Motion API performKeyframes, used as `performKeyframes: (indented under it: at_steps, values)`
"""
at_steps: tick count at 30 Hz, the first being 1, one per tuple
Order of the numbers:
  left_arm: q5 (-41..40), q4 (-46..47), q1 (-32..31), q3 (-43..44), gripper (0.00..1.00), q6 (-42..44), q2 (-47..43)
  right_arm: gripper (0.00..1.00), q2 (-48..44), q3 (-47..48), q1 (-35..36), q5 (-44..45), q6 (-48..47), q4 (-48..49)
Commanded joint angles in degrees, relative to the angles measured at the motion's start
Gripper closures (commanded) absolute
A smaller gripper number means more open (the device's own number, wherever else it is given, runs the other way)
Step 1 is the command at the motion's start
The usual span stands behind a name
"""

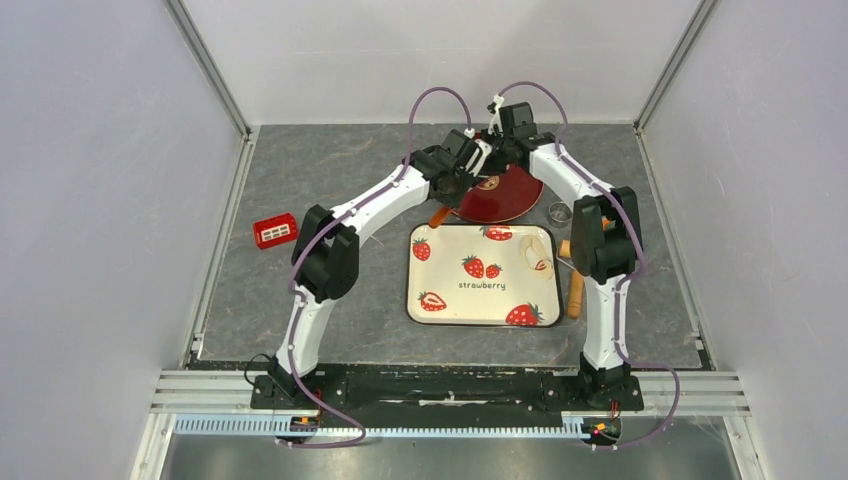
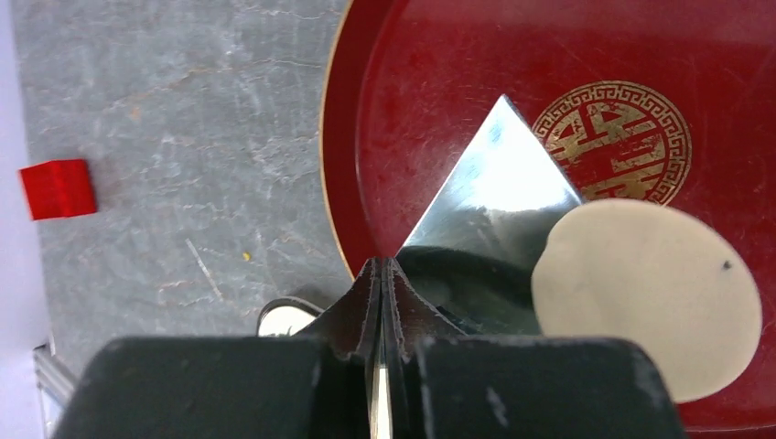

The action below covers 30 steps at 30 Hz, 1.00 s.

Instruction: Roll out the dumpling wrappers from the dough

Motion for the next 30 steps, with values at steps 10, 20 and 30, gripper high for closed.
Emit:
performKeyframes:
  at_steps: [10,20,30]
  values:
    - [-4.32,1.11,1.22,8.66,0.98,-4.21,5.48,1.0,4.19,5.17,1.5,15.46,-3.76,-1.49]
    - [-3.86,0.53,1.25,10.67,0.98,-3.04,7.16,1.0,7.39,5.57,1.44,16.77,-4.94,-2.78]
    - [-3.8,-0.16,1.15,10.4,0.98,-1.4,6.71,1.0,9.16,5.83,1.45,17.89,-4.84,-3.7]
